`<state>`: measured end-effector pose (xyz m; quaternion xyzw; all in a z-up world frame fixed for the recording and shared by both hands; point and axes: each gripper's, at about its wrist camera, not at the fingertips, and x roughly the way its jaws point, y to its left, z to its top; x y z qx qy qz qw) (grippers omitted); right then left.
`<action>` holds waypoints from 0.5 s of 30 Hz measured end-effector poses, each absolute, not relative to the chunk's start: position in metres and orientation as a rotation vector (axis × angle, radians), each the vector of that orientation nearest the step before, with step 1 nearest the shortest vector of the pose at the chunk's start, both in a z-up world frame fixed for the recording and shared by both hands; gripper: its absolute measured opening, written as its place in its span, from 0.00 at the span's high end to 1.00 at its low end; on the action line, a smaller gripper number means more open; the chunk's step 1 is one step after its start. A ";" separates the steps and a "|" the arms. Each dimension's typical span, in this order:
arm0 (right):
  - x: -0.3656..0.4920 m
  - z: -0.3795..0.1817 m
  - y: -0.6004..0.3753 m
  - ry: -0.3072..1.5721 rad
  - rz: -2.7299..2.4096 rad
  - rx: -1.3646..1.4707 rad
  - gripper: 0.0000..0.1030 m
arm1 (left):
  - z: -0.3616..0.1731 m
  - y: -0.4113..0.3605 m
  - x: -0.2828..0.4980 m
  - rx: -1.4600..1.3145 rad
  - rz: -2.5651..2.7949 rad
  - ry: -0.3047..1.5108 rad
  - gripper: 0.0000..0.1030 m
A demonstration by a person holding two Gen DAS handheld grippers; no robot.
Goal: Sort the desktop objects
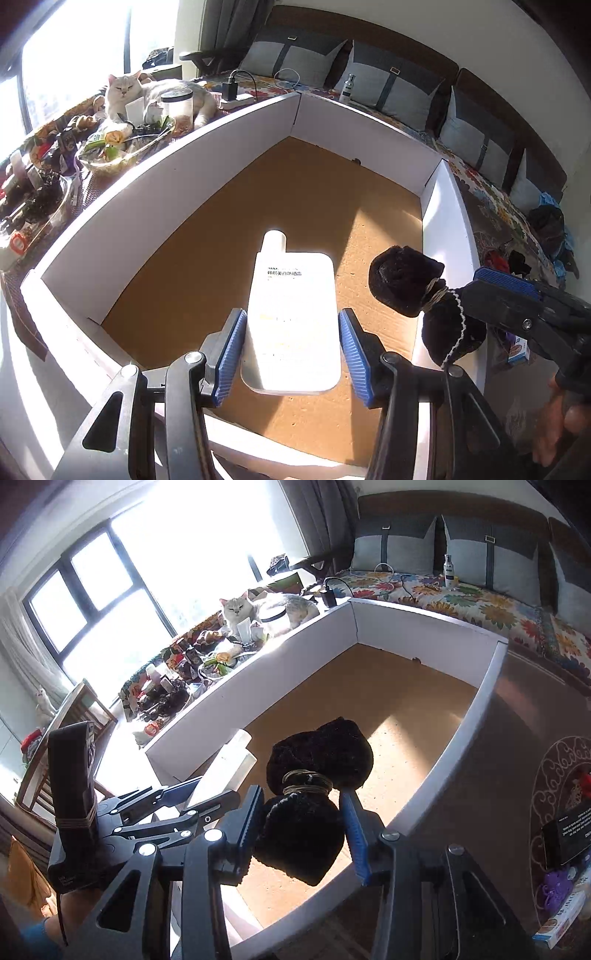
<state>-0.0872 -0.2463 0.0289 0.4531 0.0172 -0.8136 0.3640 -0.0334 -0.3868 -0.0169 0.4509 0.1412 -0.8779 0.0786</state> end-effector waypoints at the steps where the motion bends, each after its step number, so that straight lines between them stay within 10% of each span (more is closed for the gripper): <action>1: -0.087 0.023 -0.247 0.047 -2.087 1.191 0.39 | -0.017 -0.387 -0.030 1.339 -2.633 0.406 0.49; 4: -0.077 0.028 -0.226 -0.002 -2.122 1.148 0.36 | -0.009 -0.382 -0.017 1.281 -2.656 0.416 0.32; 12: -0.015 0.052 -0.072 0.180 -2.490 0.872 0.03 | 0.042 -0.280 0.011 1.225 -2.953 0.371 0.31; 15: 0.006 0.023 0.000 0.277 -2.604 0.942 0.02 | 0.047 -0.216 0.018 1.290 -3.089 0.349 0.11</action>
